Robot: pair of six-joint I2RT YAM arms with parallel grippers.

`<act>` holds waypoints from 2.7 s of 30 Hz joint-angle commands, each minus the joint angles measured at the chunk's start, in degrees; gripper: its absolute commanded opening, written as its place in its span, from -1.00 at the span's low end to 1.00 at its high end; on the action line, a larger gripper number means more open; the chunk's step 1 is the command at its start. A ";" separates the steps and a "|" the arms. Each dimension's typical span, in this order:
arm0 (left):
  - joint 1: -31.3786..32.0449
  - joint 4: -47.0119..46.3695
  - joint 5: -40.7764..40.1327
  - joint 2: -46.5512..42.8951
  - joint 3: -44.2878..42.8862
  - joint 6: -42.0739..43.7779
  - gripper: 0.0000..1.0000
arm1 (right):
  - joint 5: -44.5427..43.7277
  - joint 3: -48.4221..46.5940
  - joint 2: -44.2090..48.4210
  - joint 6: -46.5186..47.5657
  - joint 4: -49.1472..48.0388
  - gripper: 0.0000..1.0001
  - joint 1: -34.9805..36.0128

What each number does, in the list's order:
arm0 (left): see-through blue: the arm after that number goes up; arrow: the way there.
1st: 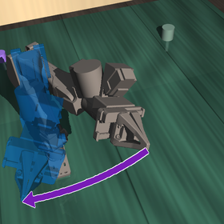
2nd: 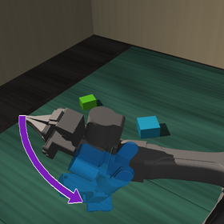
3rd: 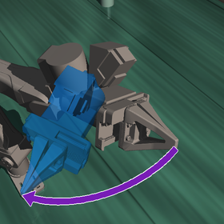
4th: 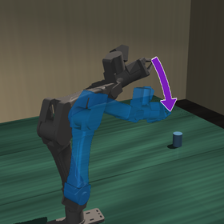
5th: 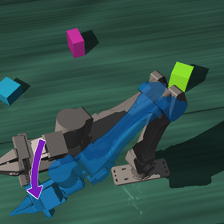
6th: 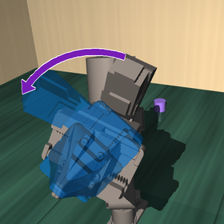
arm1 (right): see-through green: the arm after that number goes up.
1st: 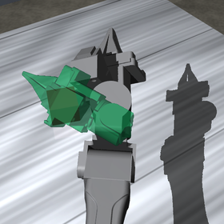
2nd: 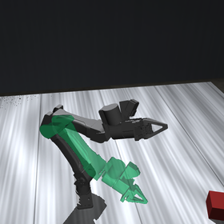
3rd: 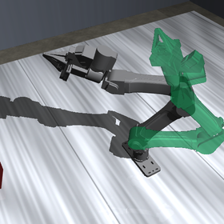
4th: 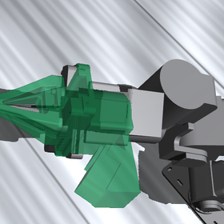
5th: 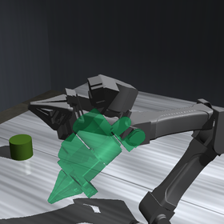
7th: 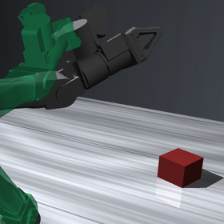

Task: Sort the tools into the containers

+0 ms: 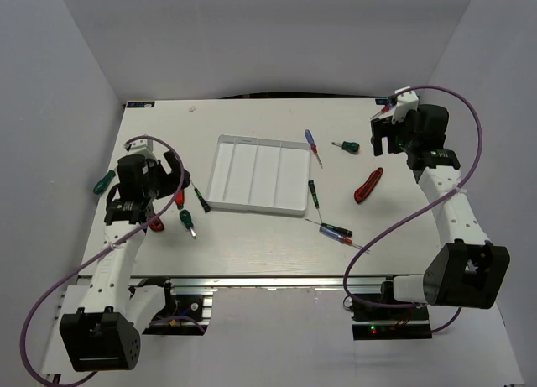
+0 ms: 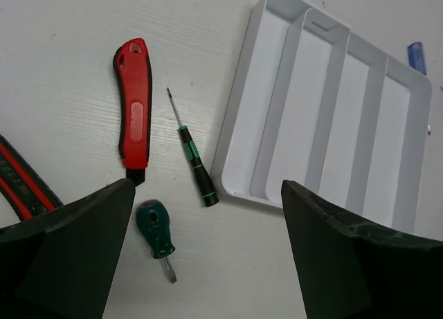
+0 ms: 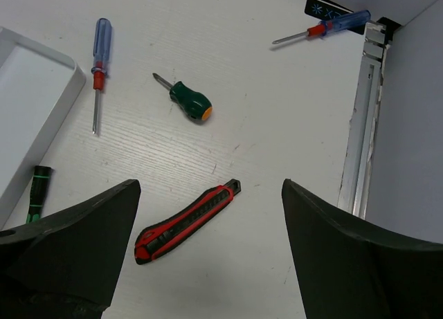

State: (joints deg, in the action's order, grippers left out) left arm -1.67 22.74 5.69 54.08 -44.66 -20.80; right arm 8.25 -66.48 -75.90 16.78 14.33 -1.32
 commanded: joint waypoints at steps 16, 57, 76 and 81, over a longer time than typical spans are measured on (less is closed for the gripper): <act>-0.17 8.80 -13.69 21.13 -15.34 18.75 0.96 | 33.74 -0.14 0.49 35.94 16.07 0.79 4.31; -20.38 -1.03 -18.53 54.81 -35.22 50.94 0.89 | 34.65 -29.76 -23.16 48.53 47.46 0.79 4.31; -21.44 -0.95 -14.40 62.63 -38.83 50.24 0.88 | 34.20 -27.39 -19.11 46.77 46.23 0.79 4.31; -22.14 -0.95 -14.22 64.12 -39.01 49.72 0.88 | 34.73 -27.04 -19.29 46.33 45.70 0.79 4.31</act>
State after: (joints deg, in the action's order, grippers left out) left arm -22.85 21.85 -9.93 117.03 -82.00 29.52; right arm 41.74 -93.84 -96.71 64.05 60.20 3.11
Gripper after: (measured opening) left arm 0.941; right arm 0.896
